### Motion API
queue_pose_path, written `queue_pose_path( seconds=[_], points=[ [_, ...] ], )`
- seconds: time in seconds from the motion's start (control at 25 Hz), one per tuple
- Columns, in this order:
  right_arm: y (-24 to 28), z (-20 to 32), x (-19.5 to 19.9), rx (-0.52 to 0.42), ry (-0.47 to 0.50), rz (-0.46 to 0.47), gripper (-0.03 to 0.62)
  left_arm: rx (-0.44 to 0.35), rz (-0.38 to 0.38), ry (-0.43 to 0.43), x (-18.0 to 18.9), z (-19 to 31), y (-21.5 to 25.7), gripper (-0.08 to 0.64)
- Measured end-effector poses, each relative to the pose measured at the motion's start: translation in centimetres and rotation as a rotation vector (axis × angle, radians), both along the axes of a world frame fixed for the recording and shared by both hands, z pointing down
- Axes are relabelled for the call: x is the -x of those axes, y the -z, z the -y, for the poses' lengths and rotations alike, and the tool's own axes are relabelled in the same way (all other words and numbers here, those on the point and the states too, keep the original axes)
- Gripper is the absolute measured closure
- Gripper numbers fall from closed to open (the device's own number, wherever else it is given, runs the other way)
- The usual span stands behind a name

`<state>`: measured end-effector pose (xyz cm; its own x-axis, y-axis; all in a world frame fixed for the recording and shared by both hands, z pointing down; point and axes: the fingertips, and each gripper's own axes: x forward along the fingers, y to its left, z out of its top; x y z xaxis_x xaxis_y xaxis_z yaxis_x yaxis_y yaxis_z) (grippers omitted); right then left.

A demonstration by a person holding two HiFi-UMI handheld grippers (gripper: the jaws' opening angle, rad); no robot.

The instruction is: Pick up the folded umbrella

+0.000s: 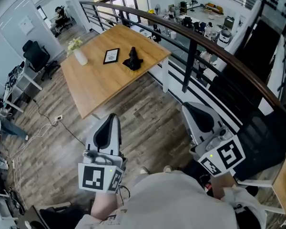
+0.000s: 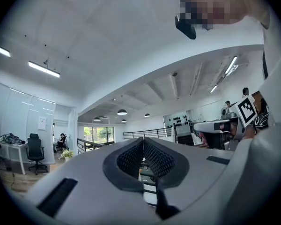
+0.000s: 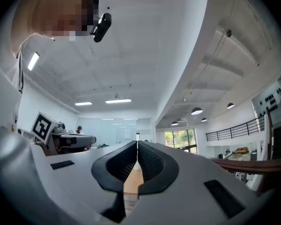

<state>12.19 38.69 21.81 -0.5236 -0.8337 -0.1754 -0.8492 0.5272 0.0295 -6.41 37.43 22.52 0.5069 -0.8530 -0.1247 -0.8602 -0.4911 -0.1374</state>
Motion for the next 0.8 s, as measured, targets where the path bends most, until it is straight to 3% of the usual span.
queue_pose_path(
  seconds=[0.04, 0.08, 0.12, 0.16, 0.6, 0.8],
  points=[
    [0.4, 0.0, -0.4, -0.016, -0.007, 0.034, 0.560, 0.001, 0.000, 0.003, -0.1, 0.0, -0.1, 0.540],
    [0.8, -0.1, -0.6, -0.032, -0.006, 0.062, 0.470, 0.002, -0.002, 0.007, -0.1, -0.1, -0.2, 0.540],
    [1.1, -0.1, -0.7, -0.045, 0.001, 0.074, 0.276, 0.004, -0.005, 0.013, -0.1, -0.1, -0.3, 0.541],
    [1.2, -0.1, -0.7, -0.052, 0.006, 0.070, 0.244, 0.006, -0.011, 0.019, -0.1, -0.2, -0.4, 0.540],
    [-1.4, 1.2, -0.3, -0.013, 0.059, -0.014, 0.245, 0.034, -0.017, 0.102, 1.0, 0.5, -1.9, 0.540],
    [-2.8, 3.1, 0.3, 0.033, 0.075, -0.042, 0.247, -0.038, -0.063, 0.203, 3.4, 1.5, -1.0, 0.540]
  ],
)
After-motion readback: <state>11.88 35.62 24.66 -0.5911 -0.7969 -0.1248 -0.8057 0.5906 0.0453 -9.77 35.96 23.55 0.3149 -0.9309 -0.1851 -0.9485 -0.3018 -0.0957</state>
